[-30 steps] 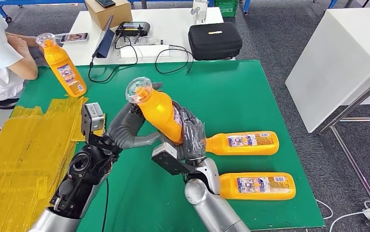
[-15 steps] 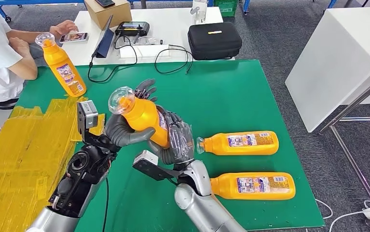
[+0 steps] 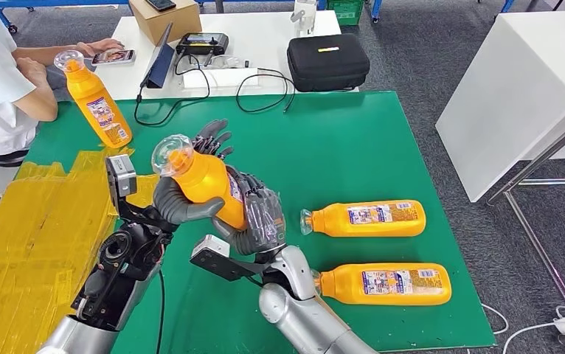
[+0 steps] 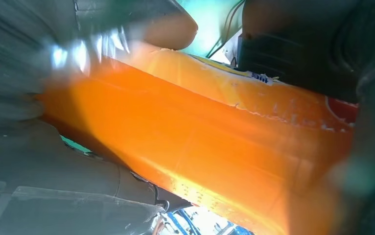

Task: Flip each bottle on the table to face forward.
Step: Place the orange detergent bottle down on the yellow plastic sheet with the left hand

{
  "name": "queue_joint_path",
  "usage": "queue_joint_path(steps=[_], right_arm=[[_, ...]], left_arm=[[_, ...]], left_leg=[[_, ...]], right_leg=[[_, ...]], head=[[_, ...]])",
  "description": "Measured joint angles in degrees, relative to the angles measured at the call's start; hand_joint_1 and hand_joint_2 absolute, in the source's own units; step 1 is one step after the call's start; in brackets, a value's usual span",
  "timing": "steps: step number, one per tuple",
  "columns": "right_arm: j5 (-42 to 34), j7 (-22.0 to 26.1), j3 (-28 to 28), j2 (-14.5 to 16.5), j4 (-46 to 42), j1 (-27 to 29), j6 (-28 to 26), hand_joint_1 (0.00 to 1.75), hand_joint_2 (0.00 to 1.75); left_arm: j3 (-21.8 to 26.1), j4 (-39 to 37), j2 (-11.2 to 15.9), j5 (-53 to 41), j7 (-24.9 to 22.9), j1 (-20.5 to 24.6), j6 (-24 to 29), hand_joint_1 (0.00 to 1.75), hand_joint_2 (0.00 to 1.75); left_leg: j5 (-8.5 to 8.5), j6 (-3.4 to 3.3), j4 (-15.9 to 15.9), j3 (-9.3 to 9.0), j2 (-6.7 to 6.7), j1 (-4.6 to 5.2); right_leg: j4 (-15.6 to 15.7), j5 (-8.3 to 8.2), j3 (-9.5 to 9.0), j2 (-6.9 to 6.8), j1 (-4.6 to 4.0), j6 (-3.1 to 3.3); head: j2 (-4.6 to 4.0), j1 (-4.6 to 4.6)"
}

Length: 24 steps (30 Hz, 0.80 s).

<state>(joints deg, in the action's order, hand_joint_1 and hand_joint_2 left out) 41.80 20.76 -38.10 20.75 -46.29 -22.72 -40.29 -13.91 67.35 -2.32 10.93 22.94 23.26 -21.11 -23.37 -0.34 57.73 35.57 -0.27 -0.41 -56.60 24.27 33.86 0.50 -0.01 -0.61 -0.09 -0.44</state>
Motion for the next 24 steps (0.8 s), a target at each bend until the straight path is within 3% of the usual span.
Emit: queue_joint_path(steps=[4, 8, 12, 24], right_arm=[[0.01, 0.00, -0.46, -0.01, 0.09, -0.09, -0.04, 1.66, 1.75], [0.11, -0.06, -0.50, -0.01, 0.23, -0.14, -0.04, 1.67, 1.75], [0.55, -0.50, -0.51, -0.01, 0.55, -0.44, -0.03, 1.73, 1.75], [0.72, -0.69, -0.57, -0.01, 1.14, -0.68, -0.04, 1.75, 1.75]], left_arm=[[0.65, -0.50, 0.00, 0.10, 0.19, 0.00, 0.45, 0.00, 1.75], [0.80, -0.70, -0.01, 0.09, 0.47, -0.01, 1.03, 1.63, 1.75], [0.90, -0.70, -0.13, 0.03, 1.05, -0.12, 2.43, 1.75, 1.75], [1.42, -0.51, -0.77, -1.19, 1.17, -0.54, 4.28, 1.75, 1.75]], left_leg=[[0.00, 0.00, 0.00, 0.00, 0.00, 0.00], [0.00, 0.00, 0.00, 0.00, 0.00, 0.00], [0.00, 0.00, 0.00, 0.00, 0.00, 0.00], [0.00, 0.00, 0.00, 0.00, 0.00, 0.00]], right_leg=[[0.00, 0.00, 0.01, 0.00, 0.00, 0.00], [0.00, 0.00, 0.00, 0.00, 0.00, 0.00], [0.00, 0.00, 0.00, 0.00, 0.01, 0.00], [0.00, 0.00, 0.00, 0.00, 0.00, 0.00]], head=[[0.00, 0.00], [-0.01, 0.00], [0.00, 0.00], [0.00, -0.01]])
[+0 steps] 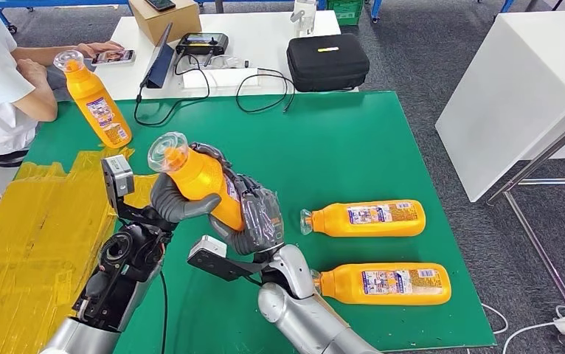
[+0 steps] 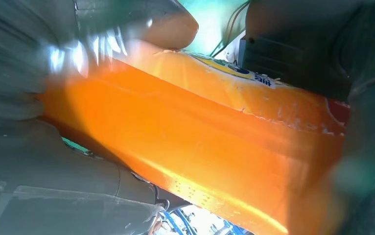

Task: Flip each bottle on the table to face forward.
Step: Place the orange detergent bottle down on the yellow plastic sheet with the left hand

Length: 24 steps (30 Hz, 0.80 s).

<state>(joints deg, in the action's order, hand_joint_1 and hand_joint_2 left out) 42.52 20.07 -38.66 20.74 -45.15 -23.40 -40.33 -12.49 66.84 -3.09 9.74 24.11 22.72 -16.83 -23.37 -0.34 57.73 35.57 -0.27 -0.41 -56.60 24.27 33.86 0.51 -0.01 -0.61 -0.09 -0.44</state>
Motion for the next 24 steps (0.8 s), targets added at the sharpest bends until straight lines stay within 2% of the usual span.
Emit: queue_joint_path(steps=[7, 8, 11, 12, 17, 24], right_arm=[[0.22, 0.09, 0.13, 0.00, 0.04, 0.05, 0.00, 1.75, 1.75], [0.34, 0.26, 0.26, 0.00, 0.03, 0.08, 0.00, 1.68, 1.75], [0.50, 1.30, 0.95, 0.00, -0.09, 0.30, 0.00, 0.41, 1.75], [0.50, 1.80, 1.22, 0.00, -0.21, 0.48, 0.00, 0.03, 1.75], [0.04, 5.19, 2.32, -0.25, -4.08, 3.61, 0.04, 0.00, 1.75], [-1.44, 6.26, 2.58, -2.49, -18.66, 9.37, 0.28, 0.00, 1.75]], left_arm=[[0.10, 0.21, -0.26, -0.39, 0.01, -0.24, 0.63, 1.75, 1.75], [0.11, 0.36, -0.29, -0.52, 0.01, -0.34, 0.78, 1.75, 1.75], [0.13, 0.89, -0.37, -0.94, 0.02, -0.59, 1.16, 1.75, 1.75], [0.14, 1.10, -0.41, -1.08, 0.02, -0.66, 1.27, 1.75, 1.75], [0.90, 2.25, -0.71, -1.75, -0.34, -0.84, 3.08, 1.75, 1.75], [3.32, 2.86, -0.77, -3.73, -0.84, -1.52, 6.25, 1.75, 1.75]], left_leg=[[0.00, 0.00, 0.00, 0.00, 0.00, 0.00], [0.00, 0.00, 0.00, 0.00, 0.00, 0.00], [0.00, 0.00, 0.00, 0.00, 0.00, 0.00], [0.00, 0.00, 0.00, 0.00, 0.00, 0.00], [0.00, 0.00, 0.00, 0.01, -0.01, 0.00], [-0.01, 0.01, 0.00, 0.03, -0.01, 0.00]], right_leg=[[0.00, 0.00, 0.00, 0.00, 0.00, 0.00], [0.00, 0.00, 0.00, 0.00, 0.00, 0.00], [0.00, 0.00, -0.01, 0.00, 0.00, 0.00], [0.00, 0.00, -0.01, 0.00, 0.00, 0.00], [0.00, 0.00, 0.00, -0.01, 0.00, 0.00], [0.00, 0.00, 0.03, 0.00, 0.00, 0.00]], head=[[0.00, -0.01], [0.00, 0.00], [0.00, 0.00], [0.00, 0.00], [0.00, 0.00], [0.00, 0.01]])
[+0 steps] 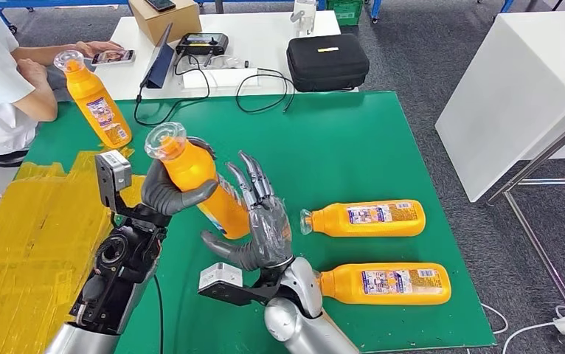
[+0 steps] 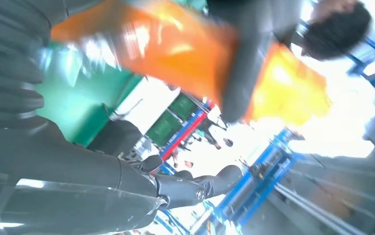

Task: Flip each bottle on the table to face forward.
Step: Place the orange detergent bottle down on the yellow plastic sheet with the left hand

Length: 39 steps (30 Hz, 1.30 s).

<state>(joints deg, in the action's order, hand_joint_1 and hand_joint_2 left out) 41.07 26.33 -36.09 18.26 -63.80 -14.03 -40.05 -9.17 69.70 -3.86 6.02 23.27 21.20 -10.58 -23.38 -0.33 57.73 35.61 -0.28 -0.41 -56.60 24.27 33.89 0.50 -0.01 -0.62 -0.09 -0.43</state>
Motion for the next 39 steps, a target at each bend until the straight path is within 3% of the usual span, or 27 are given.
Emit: queue_joint_path(steps=[6, 8, 11, 13, 18, 22, 26, 28, 33, 39], right_arm=[[-1.65, 1.12, 0.13, -1.17, -7.14, 2.43, 0.03, 0.00, 1.75], [-2.54, 1.70, 0.26, -1.49, -9.18, 3.20, 0.02, 0.00, 1.75], [-3.27, 2.07, 0.74, -2.28, -13.42, 4.73, -0.03, 0.00, 1.75], [-3.48, 2.08, 0.98, -2.95, -16.73, 5.73, 0.09, 0.00, 1.75], [-3.62, 2.35, 1.10, -4.12, -21.94, 6.93, 0.22, 0.00, 1.75], [-4.83, 3.24, 1.84, -4.89, -25.20, 7.69, 0.11, 0.00, 1.75], [-7.73, 3.97, 3.42, -6.27, -28.46, 8.11, 0.11, 0.00, 1.75], [-8.53, 4.34, 4.06, -6.94, -29.64, 8.32, 0.11, 0.00, 1.75], [-8.86, 4.64, 4.87, -8.04, -31.26, 8.52, 0.13, 0.00, 1.75], [-8.90, 4.70, 5.04, -8.52, -31.97, 8.70, 0.14, 0.00, 1.75]], left_arm=[[1.27, 0.44, -0.01, -4.23, 0.56, -0.09, 3.81, 1.75, 1.75], [1.53, 0.82, 0.01, -11.71, 0.89, -0.03, 11.07, 1.75, 1.75], [2.18, 1.25, 0.62, -30.43, -0.76, 0.79, 28.24, 1.75, 1.75], [3.15, 1.27, 1.50, -39.66, -2.29, 1.89, 35.20, 1.75, 1.75], [5.03, 1.11, 2.77, -48.29, -4.04, 3.48, 39.66, 1.75, 1.75], [5.43, -0.70, 5.11, -67.53, -8.89, 5.32, 47.42, 1.75, 1.75], [5.74, -5.07, 9.44, -85.47, -13.20, 7.46, 49.50, 1.75, 1.75], [5.76, -7.35, 11.29, -90.15, -14.54, 8.08, 49.96, 1.75, 1.75], [5.76, -10.91, 13.65, -91.54, -15.18, 8.96, 50.23, 1.75, 1.75], [5.75, -12.66, 14.44, -91.65, -15.25, 9.48, 50.37, 1.75, 1.75]], left_leg=[[0.00, 0.00, 0.00, 0.00, 0.00, 0.00], [0.00, 0.00, 0.00, 0.00, -0.01, 0.00], [0.00, 0.00, 0.00, 0.00, 0.00, 0.00], [0.00, 0.00, 0.00, 0.00, -0.02, -0.01], [0.00, 0.00, -0.01, 0.00, 0.00, -0.02], [0.00, 0.00, -0.01, 0.00, 0.01, -0.01], [0.01, 0.00, -0.01, -0.02, 0.02, -0.01], [0.02, 0.00, -0.01, -0.03, 0.04, -0.01], [0.02, 0.00, 0.00, -0.02, 0.03, -0.01], [0.01, 0.00, -0.01, -0.01, 0.04, 0.00]], right_leg=[[0.00, 0.00, -0.01, -0.01, 0.00, 0.00], [0.00, 0.00, -0.01, 0.00, 0.00, 0.00], [0.00, 0.00, 0.00, 0.00, 0.00, 0.00], [0.00, 0.00, 0.00, -0.01, -0.01, 0.00], [0.00, 0.00, 0.00, 0.00, -0.01, 0.00], [0.00, 0.00, -0.01, 0.00, 0.00, 0.00], [0.00, 0.00, -0.01, 0.01, -0.01, 0.01], [0.00, -0.01, 0.00, 0.02, -0.01, 0.01], [0.00, 0.00, 0.00, 0.02, -0.01, 0.01], [0.00, 0.00, 0.00, 0.01, 0.00, 0.01]], head=[[-0.01, 0.00], [0.00, 0.00], [0.00, 0.00], [0.00, -0.01], [-0.01, -0.01], [0.00, -0.01], [-0.01, -0.01], [0.00, -0.01], [-0.01, -0.01], [-0.01, 0.00]])
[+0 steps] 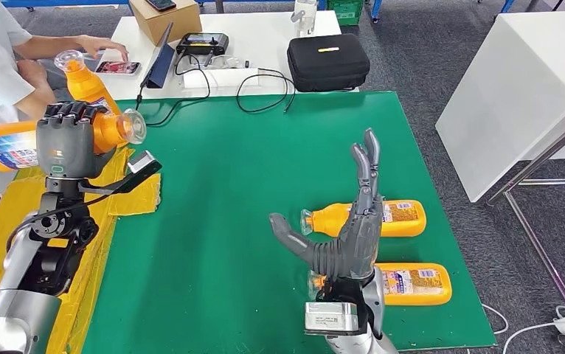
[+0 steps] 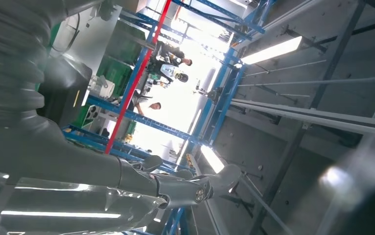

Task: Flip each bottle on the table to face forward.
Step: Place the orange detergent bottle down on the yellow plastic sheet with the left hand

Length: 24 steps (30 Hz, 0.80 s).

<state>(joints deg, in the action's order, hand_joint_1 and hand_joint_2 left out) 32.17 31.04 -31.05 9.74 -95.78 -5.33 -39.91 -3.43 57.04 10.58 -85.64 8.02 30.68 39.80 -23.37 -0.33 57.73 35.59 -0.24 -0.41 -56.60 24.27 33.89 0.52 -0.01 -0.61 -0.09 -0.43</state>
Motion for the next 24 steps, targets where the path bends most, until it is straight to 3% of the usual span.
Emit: queue_joint_path(steps=[5, 8, 13, 16, 24], right_arm=[[-0.37, 0.27, 0.11, -0.25, -0.14, 0.04, -0.01, 0.00, 1.75], [-1.32, 0.84, 0.53, -0.52, -0.34, 0.06, 0.02, 0.00, 1.75], [-3.48, 2.28, 1.31, -1.01, -0.28, -0.01, 0.67, 0.00, 1.75], [-4.04, 2.68, 1.49, -1.18, 0.03, -0.02, 1.08, 0.00, 1.75], [-4.23, 2.74, 1.44, -1.17, 2.44, -1.04, 2.16, 0.00, 1.75]], left_arm=[[-0.56, -1.61, 0.85, -2.78, -1.39, 0.66, -1.16, 1.75, 1.75], [-2.72, -6.81, 2.80, -3.95, -1.84, 2.40, -3.08, 1.75, 1.75], [-6.27, -19.00, 6.68, -2.67, 5.42, 4.41, -6.32, 1.75, 1.75], [-6.61, -24.94, 8.34, 0.32, 7.43, 4.10, -7.18, 1.75, 1.75], [-5.85, -32.87, 8.73, 4.29, 9.75, 0.92, -6.56, 1.75, 1.75]], left_leg=[[0.00, 0.00, 0.00, 0.00, 0.00, 0.00], [0.01, 0.00, 0.00, -0.03, 0.01, -0.01], [0.00, 0.01, -0.02, -0.04, 0.13, -0.04], [-0.01, 0.02, -0.02, -0.02, 0.18, -0.05], [-0.01, 0.02, -0.02, 0.07, 0.05, -0.03]], right_leg=[[0.00, 0.00, -0.01, 0.00, 0.00, 0.00], [0.00, 0.00, -0.01, 0.02, -0.01, 0.00], [-0.03, -0.01, 0.00, 0.16, -0.06, 0.01], [-0.03, 0.01, 0.03, 0.23, -0.06, 0.01], [-0.02, 0.03, 0.06, 0.15, -0.04, 0.03]], head=[[0.00, 0.00], [0.01, -0.01], [0.00, -0.01], [0.01, -0.01], [0.01, 0.02]])
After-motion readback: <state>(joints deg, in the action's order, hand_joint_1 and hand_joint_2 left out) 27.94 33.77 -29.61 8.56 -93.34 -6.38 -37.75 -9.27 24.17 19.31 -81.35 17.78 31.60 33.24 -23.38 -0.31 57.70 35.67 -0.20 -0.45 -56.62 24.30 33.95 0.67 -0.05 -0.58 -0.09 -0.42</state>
